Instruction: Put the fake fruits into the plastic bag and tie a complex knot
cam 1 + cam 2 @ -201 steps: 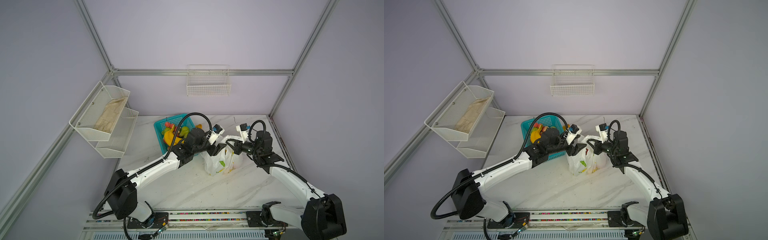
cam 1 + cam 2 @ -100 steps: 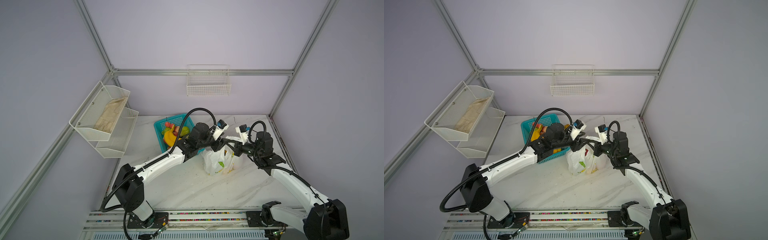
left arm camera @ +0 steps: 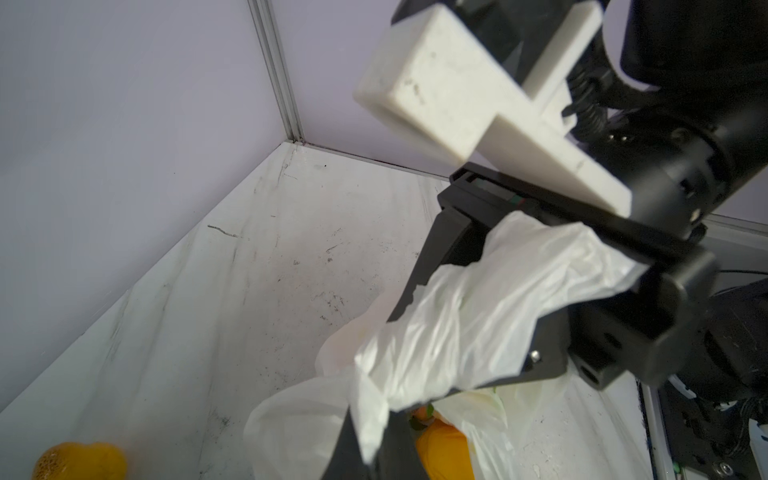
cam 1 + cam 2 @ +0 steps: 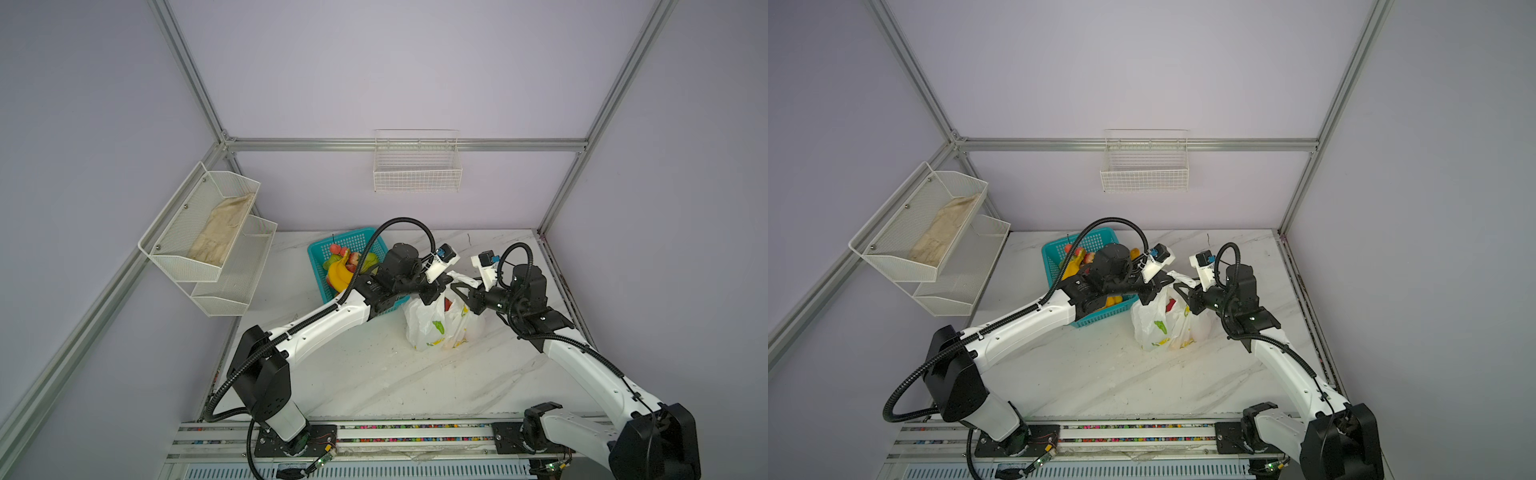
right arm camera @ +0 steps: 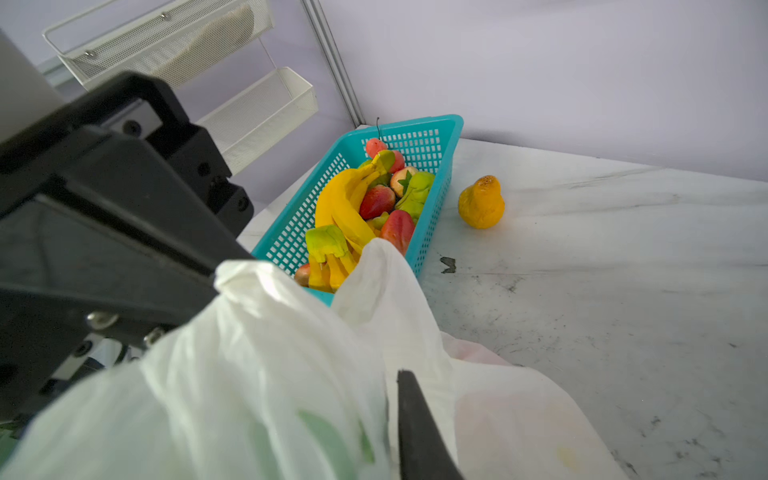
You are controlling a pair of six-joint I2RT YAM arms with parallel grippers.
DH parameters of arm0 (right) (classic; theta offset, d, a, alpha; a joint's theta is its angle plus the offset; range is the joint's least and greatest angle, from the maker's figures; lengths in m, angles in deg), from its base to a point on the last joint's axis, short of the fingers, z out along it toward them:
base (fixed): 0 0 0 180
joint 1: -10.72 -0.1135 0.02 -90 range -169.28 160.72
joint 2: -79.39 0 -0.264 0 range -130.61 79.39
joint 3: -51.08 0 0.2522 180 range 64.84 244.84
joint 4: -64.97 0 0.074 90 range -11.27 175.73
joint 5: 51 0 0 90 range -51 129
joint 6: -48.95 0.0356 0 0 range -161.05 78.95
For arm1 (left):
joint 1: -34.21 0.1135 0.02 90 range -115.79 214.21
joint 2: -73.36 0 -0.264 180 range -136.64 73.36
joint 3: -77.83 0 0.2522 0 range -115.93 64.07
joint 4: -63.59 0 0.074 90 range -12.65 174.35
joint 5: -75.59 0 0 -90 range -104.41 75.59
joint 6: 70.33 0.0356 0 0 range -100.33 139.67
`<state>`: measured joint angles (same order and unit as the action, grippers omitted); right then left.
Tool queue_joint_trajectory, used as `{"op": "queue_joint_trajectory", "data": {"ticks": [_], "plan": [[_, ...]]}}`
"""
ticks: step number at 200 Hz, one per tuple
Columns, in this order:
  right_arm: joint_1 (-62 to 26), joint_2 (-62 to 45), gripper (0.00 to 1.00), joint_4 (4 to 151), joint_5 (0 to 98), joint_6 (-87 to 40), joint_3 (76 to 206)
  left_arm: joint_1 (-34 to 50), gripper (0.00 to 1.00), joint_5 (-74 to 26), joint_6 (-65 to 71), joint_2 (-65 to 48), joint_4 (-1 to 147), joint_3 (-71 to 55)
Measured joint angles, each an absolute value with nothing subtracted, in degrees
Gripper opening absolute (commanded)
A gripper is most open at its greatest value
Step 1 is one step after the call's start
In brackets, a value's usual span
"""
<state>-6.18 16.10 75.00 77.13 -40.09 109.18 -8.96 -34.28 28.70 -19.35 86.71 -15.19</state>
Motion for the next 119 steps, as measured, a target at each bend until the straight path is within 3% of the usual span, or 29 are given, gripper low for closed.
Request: {"op": "queue_joint_trajectory", "data": {"ticks": [35, 54, 84, 119], "plan": [[-6.49, 16.96, 0.26, 76.09, 74.55, -41.56, 109.31, -6.06, 0.00, -40.08, 32.31, -19.30, 89.75, -15.39], [-6.62, 16.96, 0.20, 76.33, 74.16, -41.87, 109.35, -5.05, 0.00, -43.11, 33.86, -19.30, 90.95, -15.54], [-6.77, 17.00, 0.02, 76.88, 74.16, -42.15, 109.74, -4.81, 0.00, -44.49, 38.72, -19.30, 93.38, -16.20], [-6.82, 17.59, 0.03, 76.86, 76.35, -42.22, 109.74, -4.79, 0.00, -43.31, 45.08, -19.30, 94.71, -17.31]]}}
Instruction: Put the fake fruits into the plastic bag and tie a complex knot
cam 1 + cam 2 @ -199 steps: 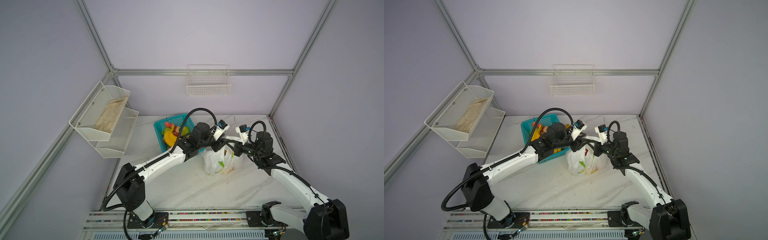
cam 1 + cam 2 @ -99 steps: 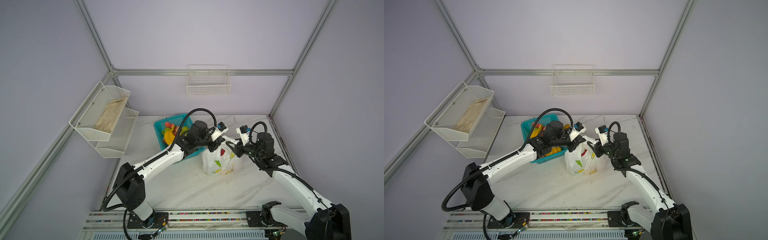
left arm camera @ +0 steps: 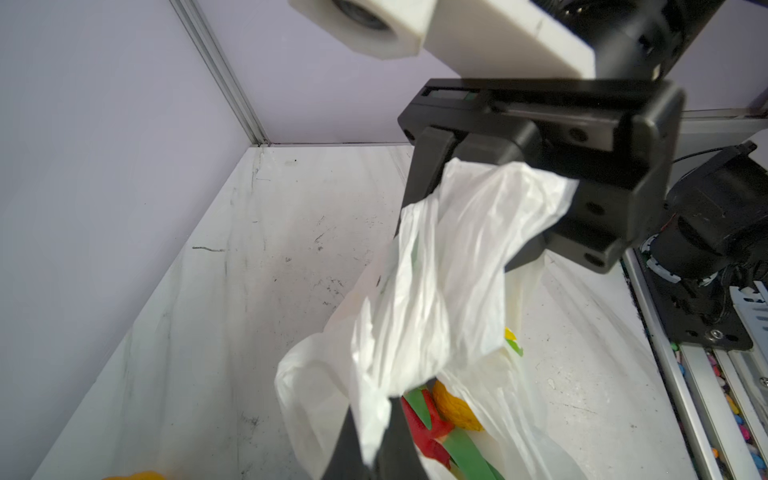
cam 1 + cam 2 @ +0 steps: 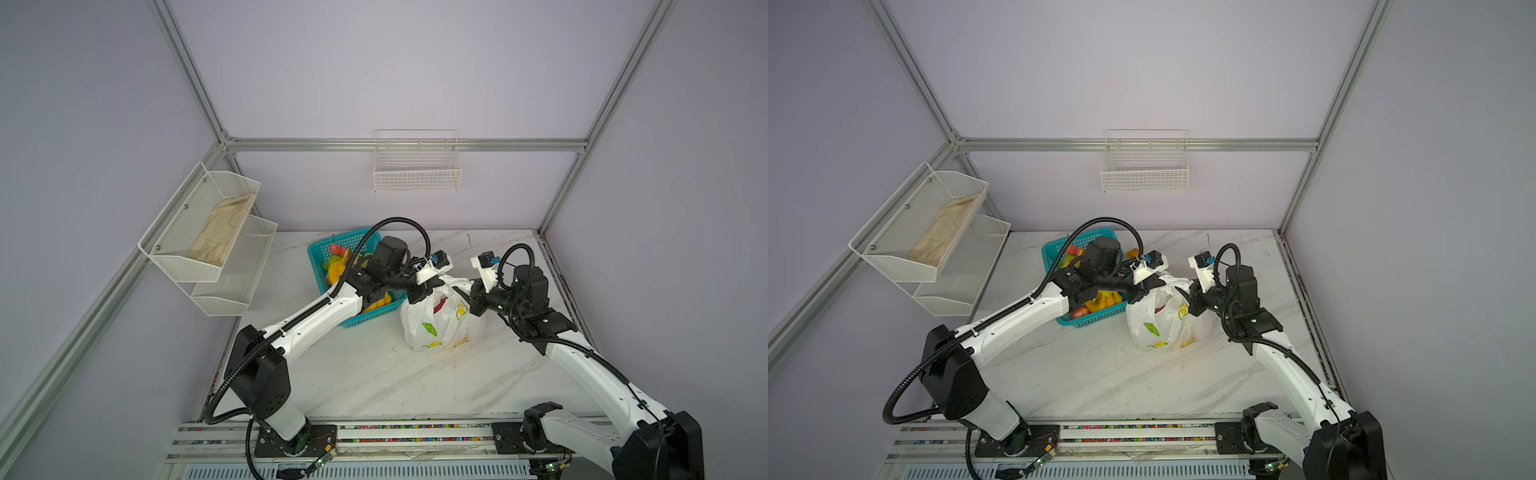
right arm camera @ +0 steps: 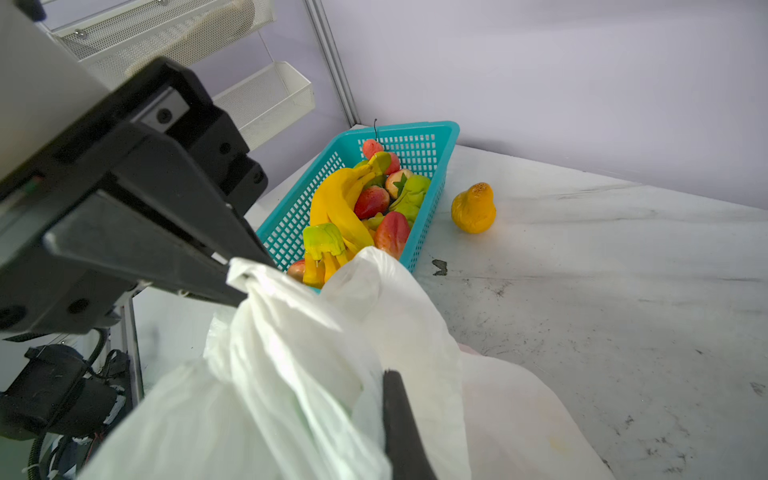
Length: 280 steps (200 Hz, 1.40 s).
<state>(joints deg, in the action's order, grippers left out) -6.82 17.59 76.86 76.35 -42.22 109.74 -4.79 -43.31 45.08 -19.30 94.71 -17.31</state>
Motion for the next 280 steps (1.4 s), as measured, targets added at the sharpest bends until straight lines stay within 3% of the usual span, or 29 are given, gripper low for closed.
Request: {"op": "queue_joint_trajectory", "data": {"ticks": [106, 265, 280], "plan": [[-8.63, 15.51, 0.33, 71.64, 75.56, -46.04, 109.74, -4.31, 0.00, -43.51, 58.54, -19.30, 95.87, -19.19], [-9.48, 9.13, 0.36, 61.76, 78.03, -52.58, 109.57, -3.68, 0.00, -46.17, 62.80, -19.43, 99.46, -20.44], [-9.48, 8.52, 0.31, 60.77, 78.99, -53.06, 109.57, -3.68, 0.00, -46.24, 62.82, -19.54, 99.54, -20.79]]}}
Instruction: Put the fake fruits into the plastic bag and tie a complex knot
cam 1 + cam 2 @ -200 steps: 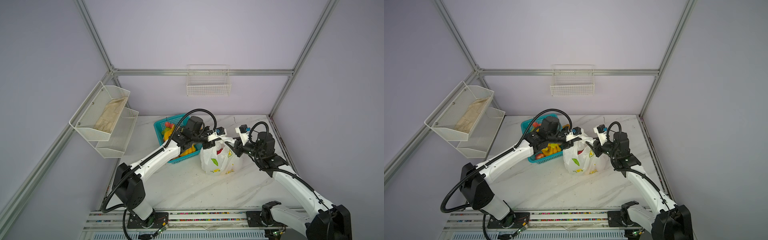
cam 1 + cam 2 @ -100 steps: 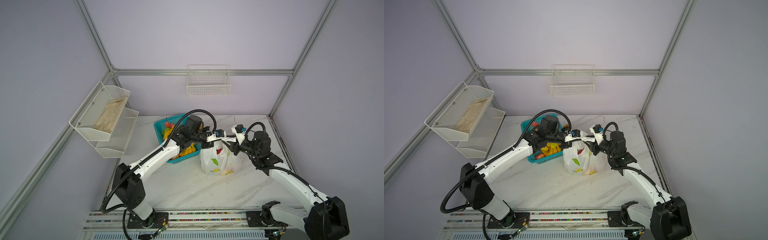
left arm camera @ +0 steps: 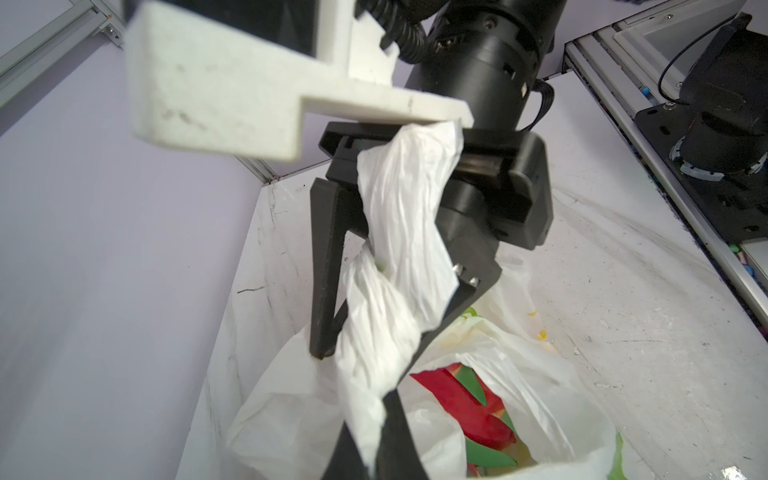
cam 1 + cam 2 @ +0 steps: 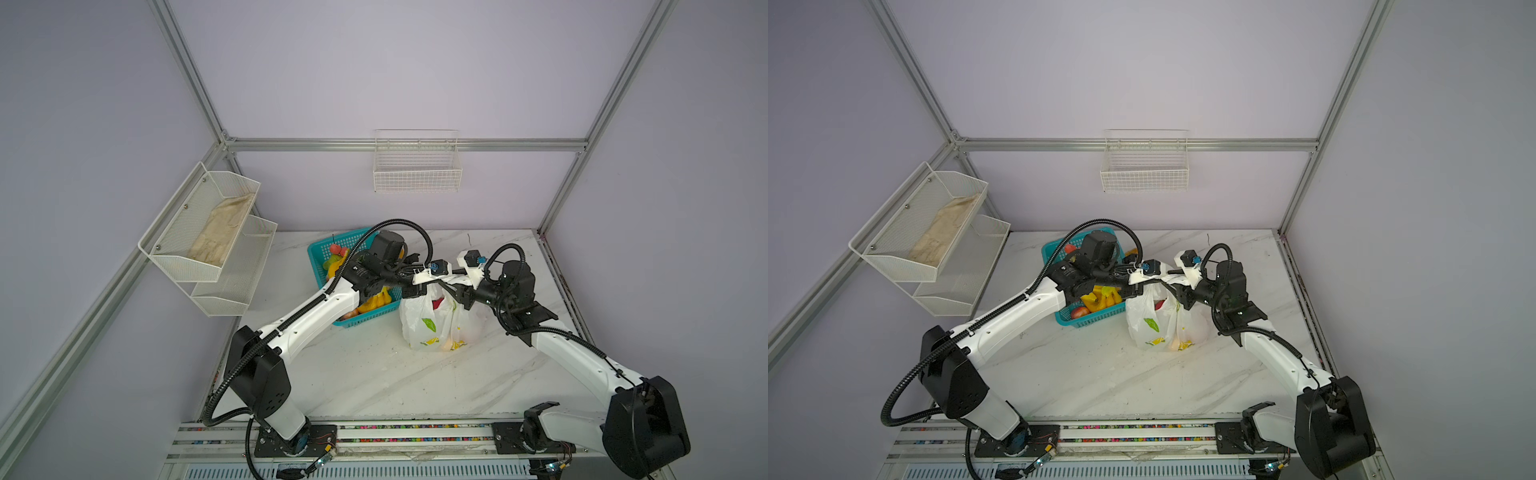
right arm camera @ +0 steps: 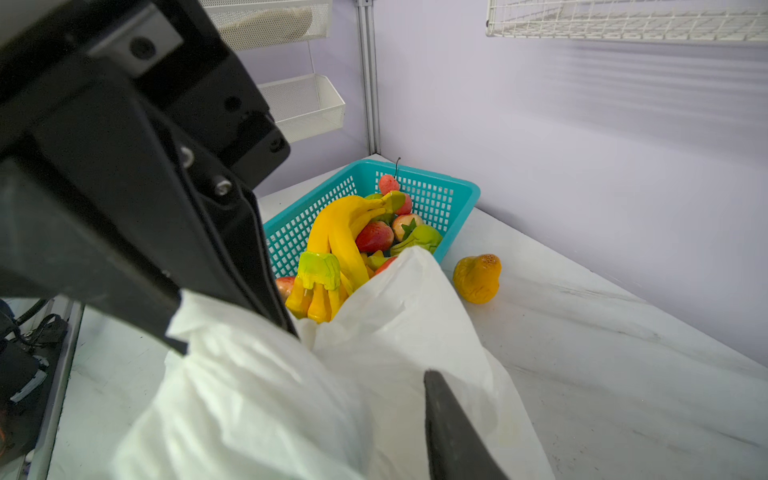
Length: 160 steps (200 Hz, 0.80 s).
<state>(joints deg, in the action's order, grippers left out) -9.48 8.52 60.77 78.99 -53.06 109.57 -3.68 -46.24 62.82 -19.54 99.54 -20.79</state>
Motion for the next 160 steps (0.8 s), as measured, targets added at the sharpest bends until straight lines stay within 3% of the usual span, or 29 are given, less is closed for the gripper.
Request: {"op": "queue_joint_trajectory", "data": {"ticks": [54, 88, 133, 160], "plan": [[-9.57, 6.92, 0.00, 58.56, 82.20, -53.17, 109.59, -3.68, 0.00, -46.28, 62.74, -20.07, 99.72, -21.38], [-9.53, 6.95, 0.00, 56.40, 82.97, -51.57, 108.89, -3.68, 0.00, -46.33, 61.88, -20.22, 99.72, -21.97], [-9.55, 6.95, 0.00, 55.72, 83.06, -47.42, 108.43, -3.70, 0.39, -44.30, 57.53, -20.18, 98.30, -21.94], [-9.57, 6.97, 0.00, 54.98, 82.84, -44.51, 107.89, -3.70, 0.51, -40.45, 52.53, -17.42, 94.78, -18.62]]}}
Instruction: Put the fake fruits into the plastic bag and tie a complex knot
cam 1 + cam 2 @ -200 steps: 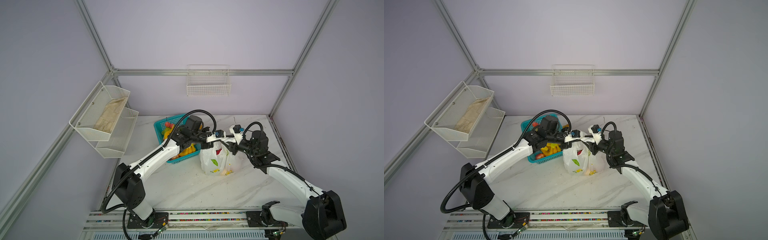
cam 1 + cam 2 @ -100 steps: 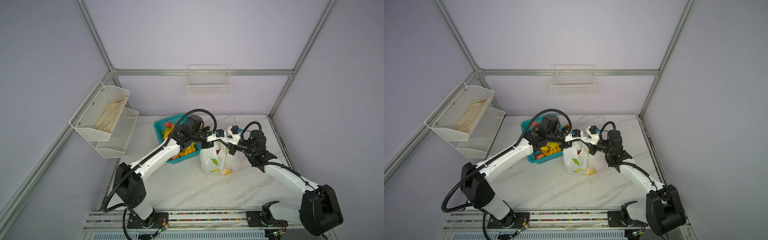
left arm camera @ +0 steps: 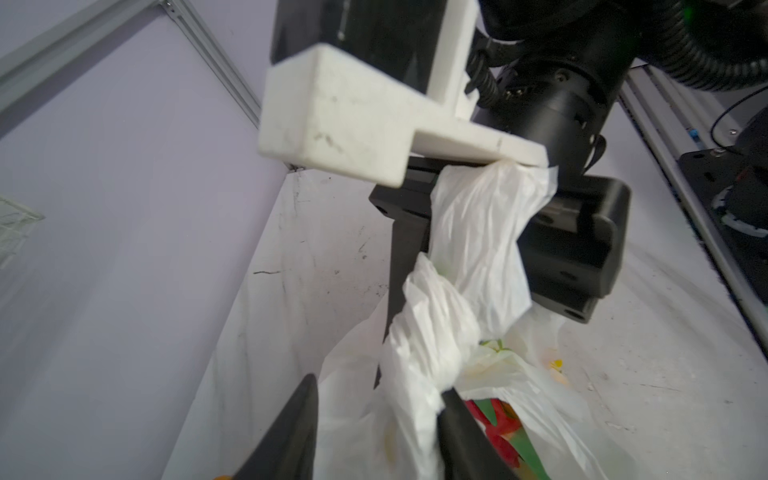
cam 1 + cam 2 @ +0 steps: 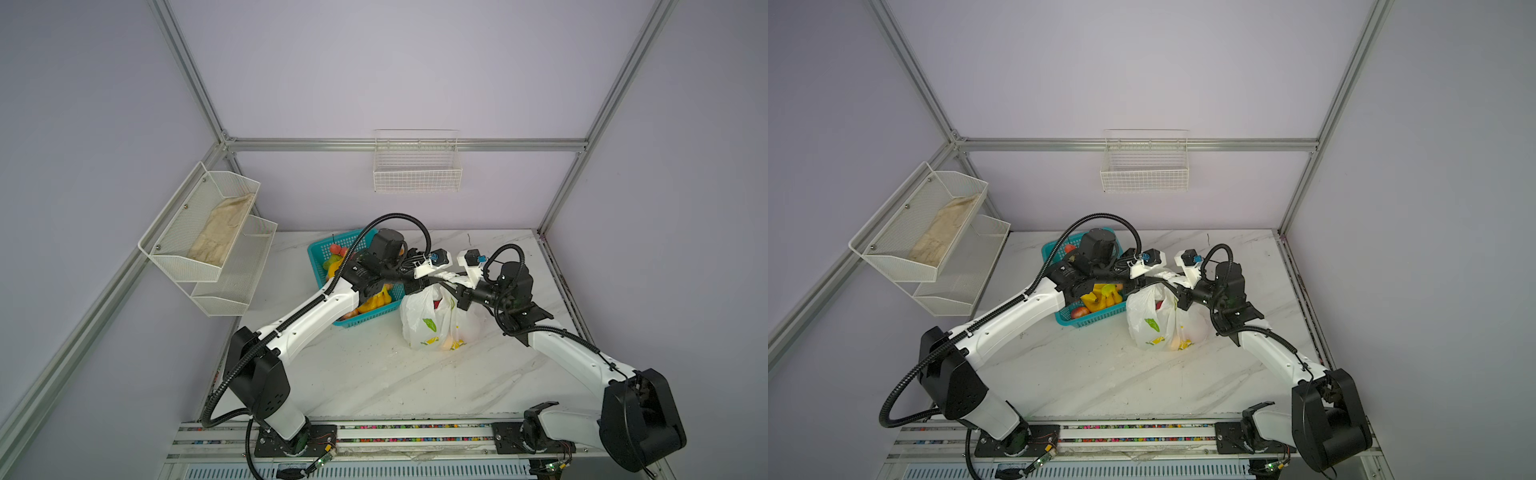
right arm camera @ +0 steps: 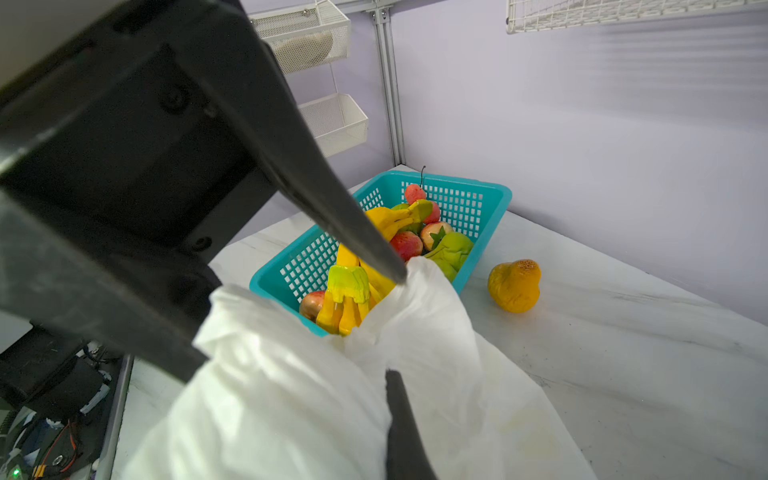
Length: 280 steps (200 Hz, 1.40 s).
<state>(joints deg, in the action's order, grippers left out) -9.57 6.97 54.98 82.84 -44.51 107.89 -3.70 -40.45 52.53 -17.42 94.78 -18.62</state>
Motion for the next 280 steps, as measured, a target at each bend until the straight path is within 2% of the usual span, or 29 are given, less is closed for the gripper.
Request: {"op": "queue_joint_trajectory", "data": {"ticks": [40, 63, 86, 116, 146, 168, 249, 280], "plan": [[-9.59, 6.95, 0.00, 51.51, 82.64, -38.54, 106.01, -3.70, 0.59, -34.44, 42.32, -5.58, 88.61, -4.94], [-9.59, 6.42, 0.00, 47.94, 82.75, -34.06, 104.94, -3.72, 0.59, -33.32, 36.86, -1.93, 85.95, -0.13], [-9.59, 5.66, 0.00, 45.36, 82.79, -30.89, 104.11, -3.74, 0.54, -32.49, 33.32, -2.12, 85.10, 1.95], [-9.59, 5.48, 0.00, 42.57, 82.97, -27.86, 103.06, -3.74, 0.35, -32.78, 30.89, -3.76, 84.72, 2.23], [-9.59, 4.69, 0.00, 39.96, 83.01, -25.58, 102.64, -4.13, 0.09, -35.51, 28.73, -5.62, 84.20, 2.23], [-9.59, 4.02, 0.00, 38.33, 83.21, -23.88, 102.49, -5.29, 0.00, -36.73, 28.40, -7.00, 83.70, 2.23], [-10.10, 0.56, 0.00, 27.81, 85.26, -15.62, 100.85, -8.77, 0.00, -38.26, 26.87, -11.98, 75.30, 2.23], [-10.12, -1.84, 0.00, 25.28, 87.73, -14.46, 100.85, -8.94, 0.14, -38.31, 26.04, -12.55, 72.27, 3.19]]}}
